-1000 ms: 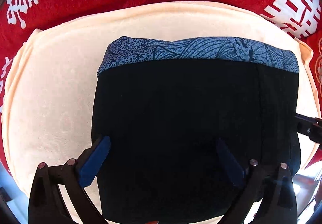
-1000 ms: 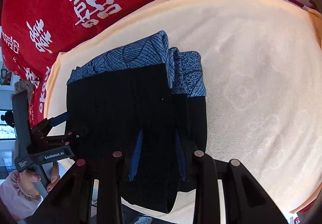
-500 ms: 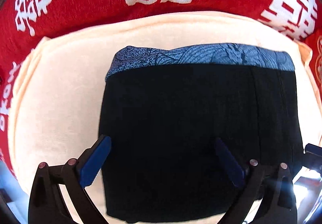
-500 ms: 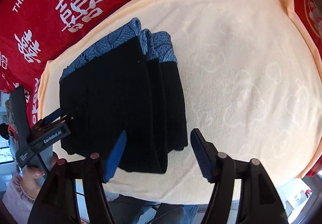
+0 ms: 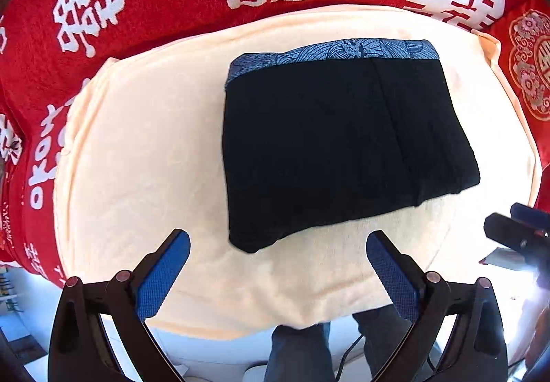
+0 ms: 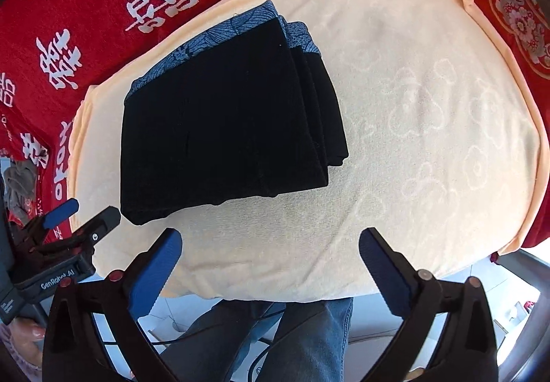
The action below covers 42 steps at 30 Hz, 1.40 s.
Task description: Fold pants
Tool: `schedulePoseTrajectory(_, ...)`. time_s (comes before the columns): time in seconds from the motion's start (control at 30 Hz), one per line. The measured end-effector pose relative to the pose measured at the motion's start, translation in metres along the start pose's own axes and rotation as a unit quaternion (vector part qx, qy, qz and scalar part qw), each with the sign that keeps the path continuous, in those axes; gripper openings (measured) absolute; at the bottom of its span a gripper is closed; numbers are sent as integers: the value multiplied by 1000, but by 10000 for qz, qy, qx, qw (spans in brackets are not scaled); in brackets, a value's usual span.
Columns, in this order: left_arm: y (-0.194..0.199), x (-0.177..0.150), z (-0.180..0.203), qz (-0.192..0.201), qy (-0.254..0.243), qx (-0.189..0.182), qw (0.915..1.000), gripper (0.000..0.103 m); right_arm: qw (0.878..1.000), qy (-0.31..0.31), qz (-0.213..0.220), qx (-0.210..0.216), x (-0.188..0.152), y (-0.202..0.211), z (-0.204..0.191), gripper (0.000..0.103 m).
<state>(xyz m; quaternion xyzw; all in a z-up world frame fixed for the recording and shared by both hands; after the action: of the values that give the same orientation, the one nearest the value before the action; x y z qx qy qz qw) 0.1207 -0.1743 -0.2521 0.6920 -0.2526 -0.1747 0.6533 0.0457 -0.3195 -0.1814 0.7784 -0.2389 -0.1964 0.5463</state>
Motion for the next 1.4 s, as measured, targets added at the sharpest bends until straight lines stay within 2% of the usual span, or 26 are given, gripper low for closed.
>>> schedulePoseTrajectory(0.1,11,-8,1,5,-116,112,9999,103,9999,36,22,-121,-5,12,-7,103)
schedulePoseTrajectory(0.37,36,-16,-5,41,-167,59,9998,103,9988,217,-28,-449,-18,35,-24,103)
schedulePoseTrajectory(0.53,53,-22,-8,55,-91,112,9999,103,9970,364,94,-676,-22,52,-31,103)
schedulePoseTrajectory(0.87,82,-25,-4,60,465,221,9987,103,9913,958,100,-901,-22,73,-44,103)
schedulePoseTrajectory(1.17,106,-20,15,181,615,382,9972,103,9882,1310,31,-797,-21,85,-42,103)
schedulePoseTrajectory(1.4,111,-28,23,144,656,380,9970,103,9872,1407,148,-732,-16,94,-46,103)
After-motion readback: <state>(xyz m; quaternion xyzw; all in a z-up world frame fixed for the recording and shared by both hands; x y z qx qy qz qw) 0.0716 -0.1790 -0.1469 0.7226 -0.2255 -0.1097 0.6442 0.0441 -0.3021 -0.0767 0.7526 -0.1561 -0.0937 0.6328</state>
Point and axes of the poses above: each gripper's, at about its wrist camera, not at the fingertips, and y roughly against the way its jaws point, z to its right, x to its top, the point moved 9 cm from there along -y, roughly the way its jaws point, and after that the axes turned 10 degrees about -y, right-handed, at the moved point
